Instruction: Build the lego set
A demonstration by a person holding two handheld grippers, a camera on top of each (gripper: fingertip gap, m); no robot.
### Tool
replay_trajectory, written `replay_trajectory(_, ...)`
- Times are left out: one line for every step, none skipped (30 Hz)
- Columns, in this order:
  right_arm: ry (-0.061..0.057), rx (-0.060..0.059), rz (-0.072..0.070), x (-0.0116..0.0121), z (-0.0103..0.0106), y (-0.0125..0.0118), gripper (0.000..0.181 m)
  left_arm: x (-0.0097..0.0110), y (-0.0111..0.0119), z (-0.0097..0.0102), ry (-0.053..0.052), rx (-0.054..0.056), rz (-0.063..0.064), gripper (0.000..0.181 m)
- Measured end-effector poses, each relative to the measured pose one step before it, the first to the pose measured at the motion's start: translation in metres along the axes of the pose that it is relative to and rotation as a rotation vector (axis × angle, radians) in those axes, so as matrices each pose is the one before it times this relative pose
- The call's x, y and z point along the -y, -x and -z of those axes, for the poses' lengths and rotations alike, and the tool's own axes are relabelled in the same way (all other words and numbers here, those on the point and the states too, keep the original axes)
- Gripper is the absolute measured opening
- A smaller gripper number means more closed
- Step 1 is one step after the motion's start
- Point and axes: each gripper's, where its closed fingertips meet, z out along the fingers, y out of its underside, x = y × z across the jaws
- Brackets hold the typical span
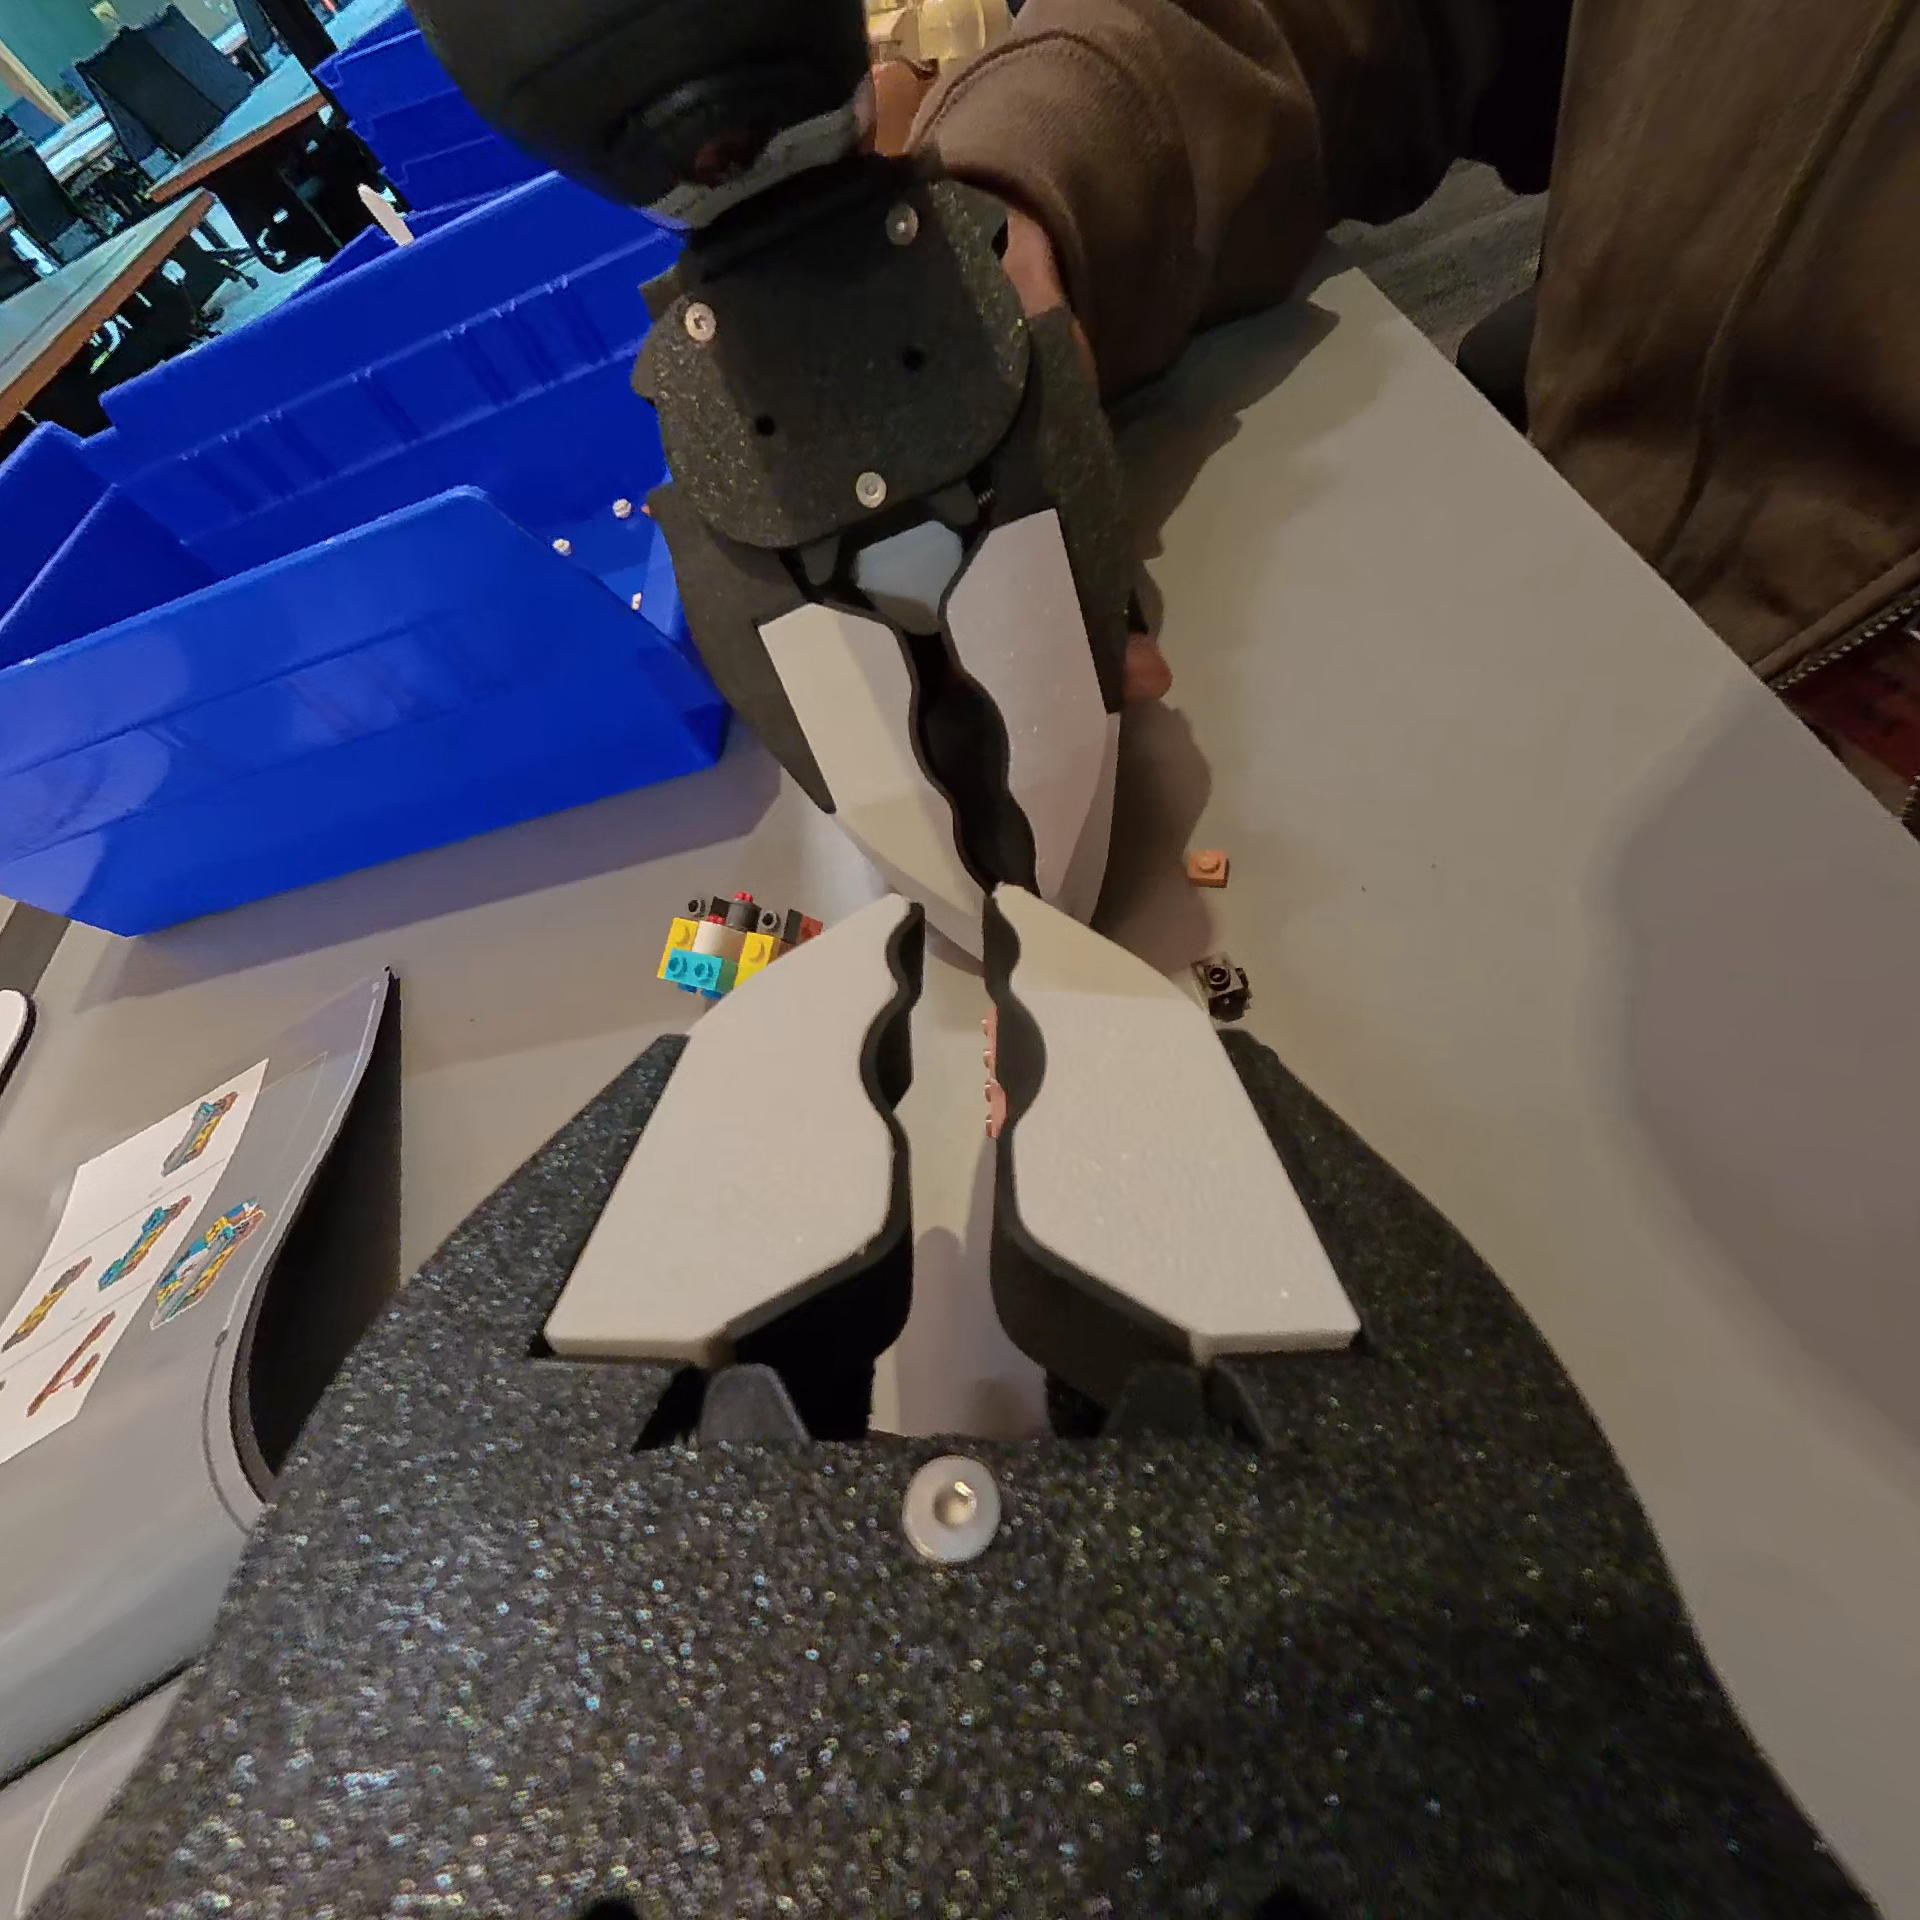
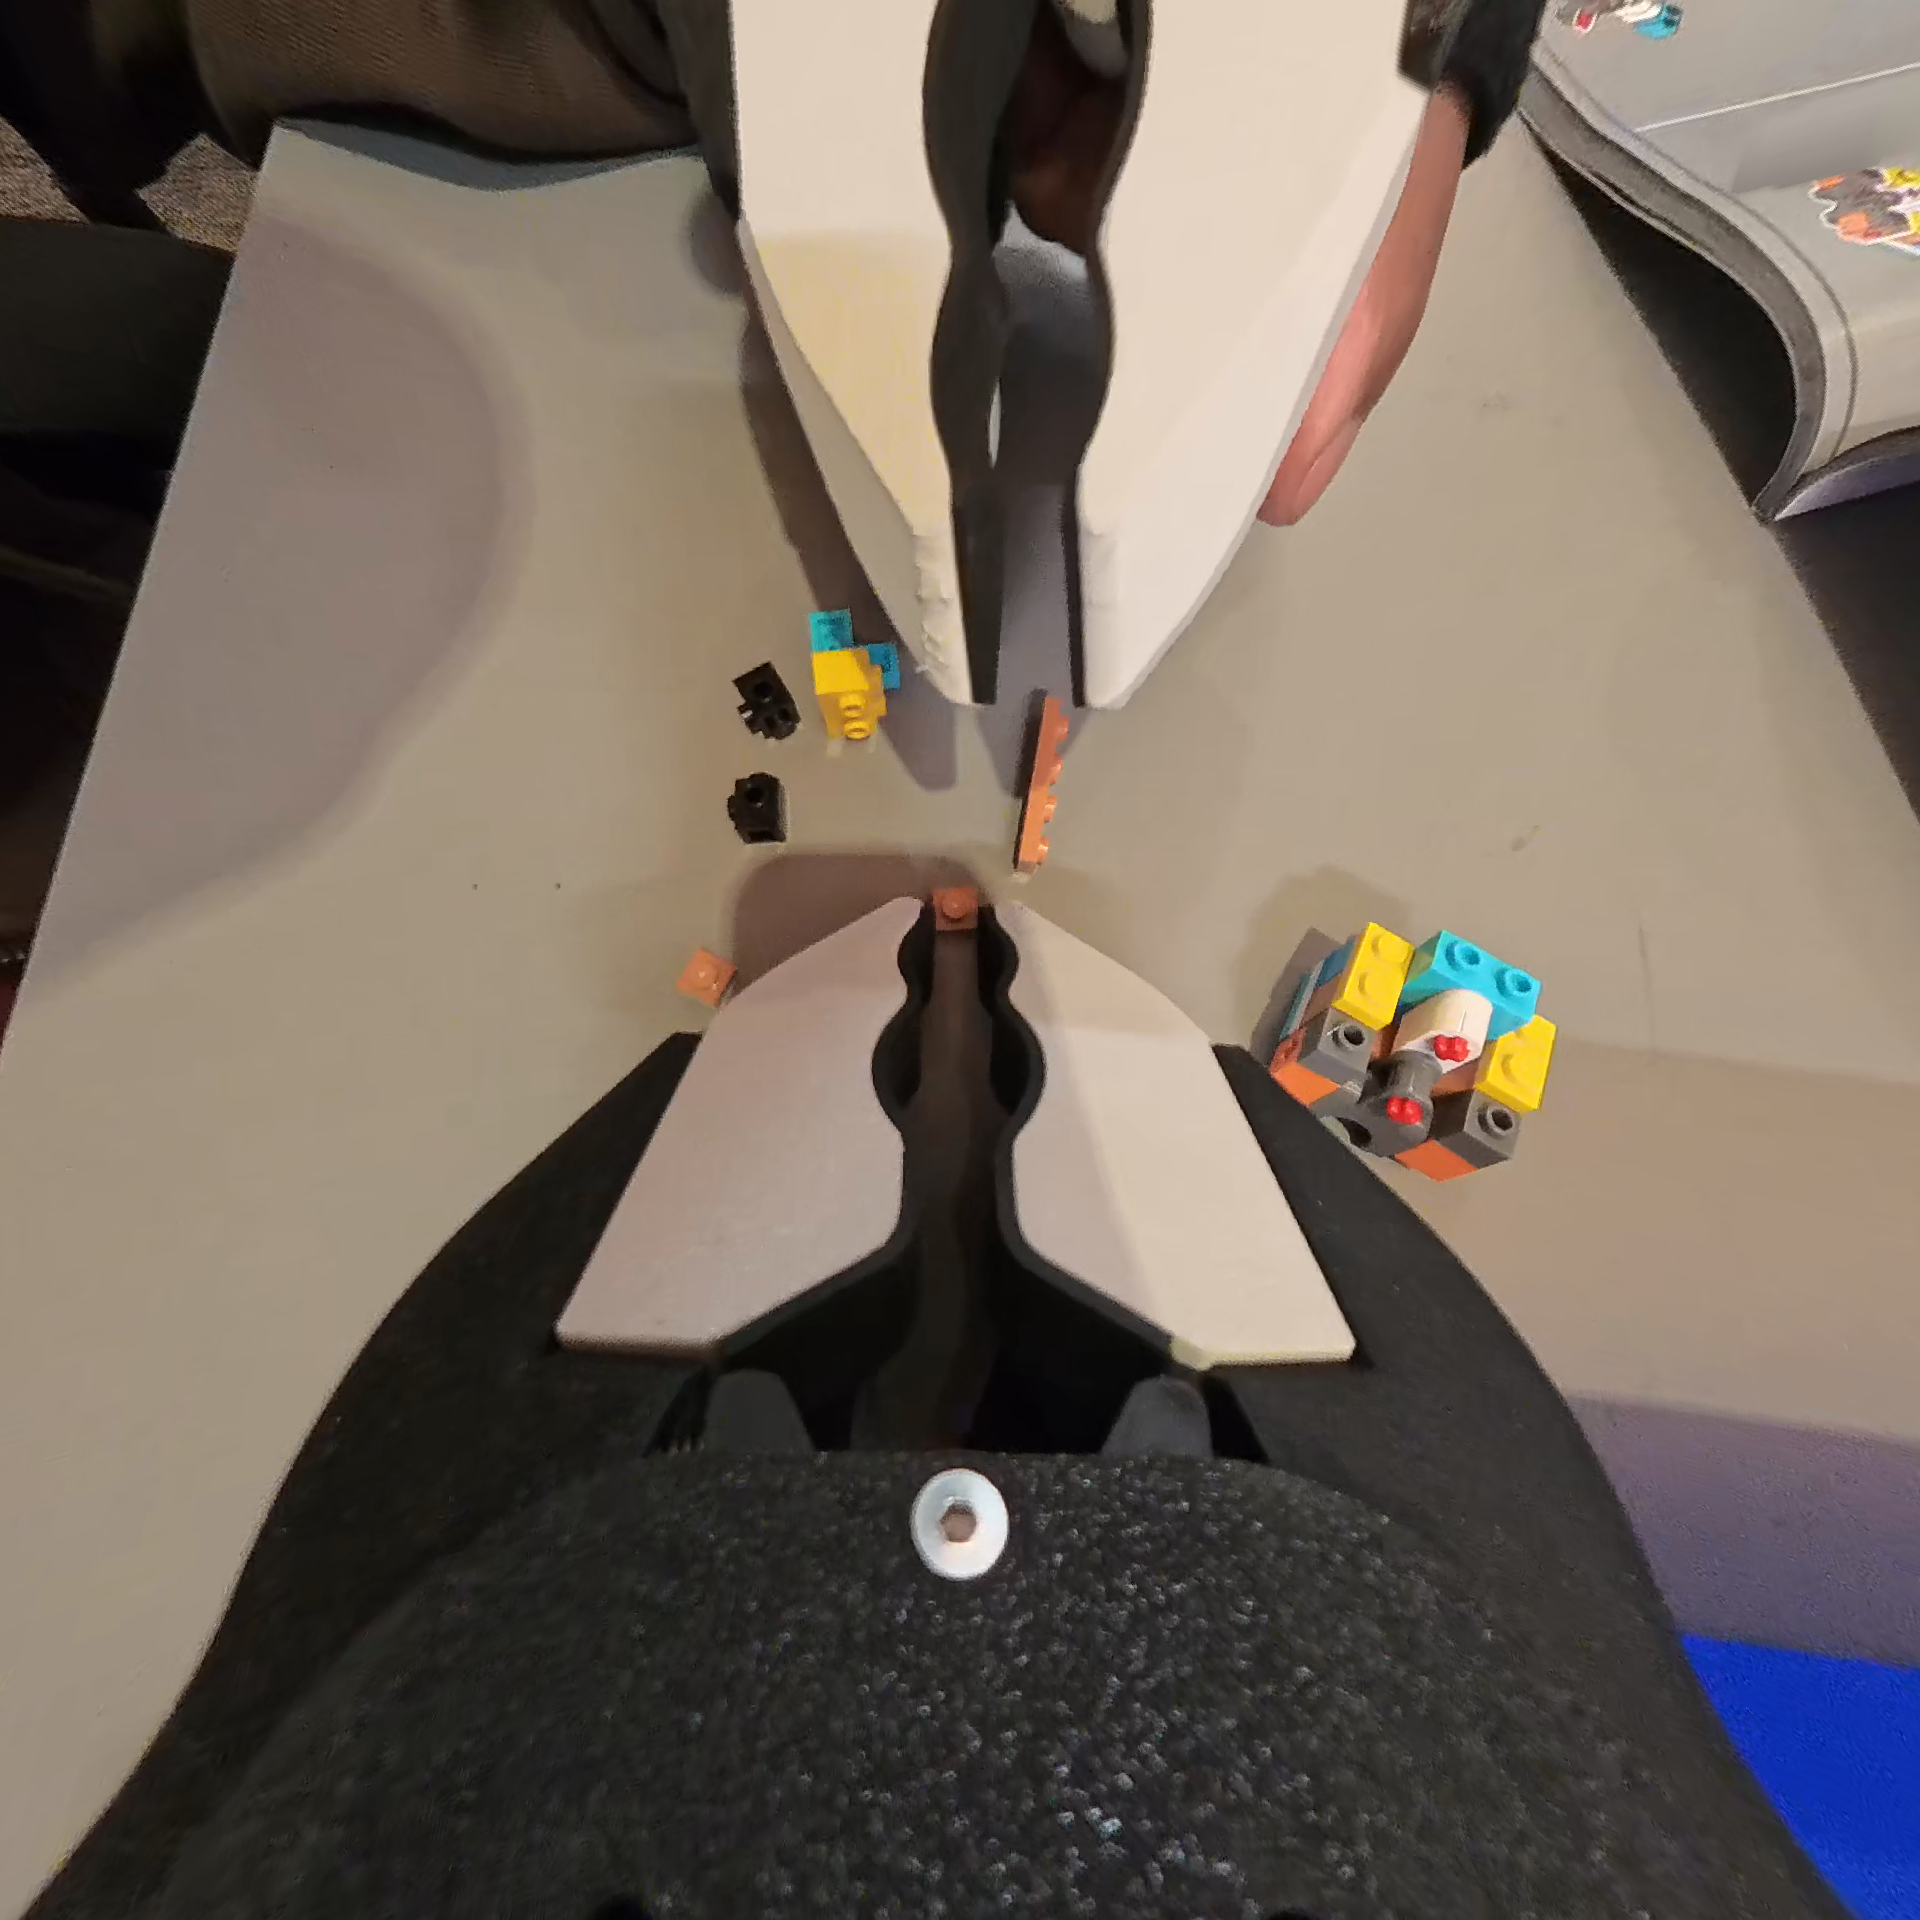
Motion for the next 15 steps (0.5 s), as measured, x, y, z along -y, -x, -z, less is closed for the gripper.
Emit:
replay_trajectory(-0.0017, 0.0034, -0.0023, -0.00019, 0.00043, 0.00016, 0.008, -0.00090, -0.00115, -0.00050, 0.0065, -0.0018, -0.0117, 0.011)
replay_trajectory(-0.0031, 0.0085, -0.0071, 0.00000, 0.00062, 0.00032, 0.008, -0.00098, -0.00162, -0.00067, 0.0080, -0.0032, -0.0149, 0.011)
replay_trajectory(-0.0063, 0.0110, -0.0101, 0.00043, 0.00085, 0.00048, 0.008, -0.00127, -0.00176, -0.00088, 0.0099, -0.0049, -0.0142, 0.011)
replay_trajectory(-0.0128, 0.0111, -0.0120, 0.00139, 0.00135, 0.00012, 0.008, -0.00145, -0.00156, -0.00110, 0.0117, -0.0027, -0.0150, 0.011)
replay_trajectory(-0.0168, 0.0116, -0.0149, 0.00172, 0.00169, -0.00010, 0.008, -0.00108, -0.00121, -0.00106, 0.0096, 0.0009, -0.0185, 0.012)
replay_trajectory(-0.0180, 0.0134, -0.0183, 0.00194, 0.00187, 0.00000, 0.008, -0.00028, -0.00124, -0.00097, 0.0039, 0.0024, -0.0206, 0.013)
replay_trajectory(-0.0198, 0.0170, -0.0222, 0.00239, 0.00189, 0.00049, 0.008, 0.00056, -0.00117, -0.00081, -0.0002, 0.0028, -0.0213, 0.013)
replay_trajectory(-0.0229, 0.0210, -0.0244, 0.00290, 0.00182, 0.00116, 0.008, 0.00086, -0.00095, -0.00077, -0.0014, 0.0046, -0.0214, 0.014)
replay_trajectory(-0.0236, 0.0220, -0.0231, 0.00321, 0.00167, 0.00167, 0.008, 0.00070, -0.00072, -0.00078, -0.0002, 0.0055, -0.0225, 0.014)
replay_trajectory(-0.0207, 0.0201, -0.0194, 0.00286, 0.00106, 0.00182, 0.008, 0.00056, -0.00065, -0.00081, -0.0003, 0.0060, -0.0228, 0.015)
replay_trajectory(-0.0157, 0.0162, -0.0137, 0.00225, 0.00072, 0.00163, 0.008, 0.00043, -0.00094, -0.00073, -0.0004, 0.0041, -0.0214, 0.015)
replay_trajectory(-0.0106, 0.0117, -0.0084, 0.00153, 0.00040, 0.00142, 0.008, 0.00076, -0.00097, -0.00046, -0.0022, 0.0015, -0.0169, 0.016)
replay_trajectory(-0.0086, 0.0096, -0.0063, 0.00118, 0.00030, 0.00109, 0.008, 0.00154, -0.00069, -0.00016, -0.0076, 0.0014, -0.0108, 0.016)
replay_trajectory(-0.0086, 0.0101, -0.0077, 0.00113, 0.00028, 0.00110, 0.008, 0.00149, 0.00025, 0.00009, -0.0075, 0.0058, -0.0091, 0.016)
replay_trajectory(-0.0113, 0.0125, -0.0102, 0.00163, 0.00038, 0.00139, 0.008, 0.00082, 0.00016, 0.00005, -0.0031, 0.0040, -0.0099, 0.016)
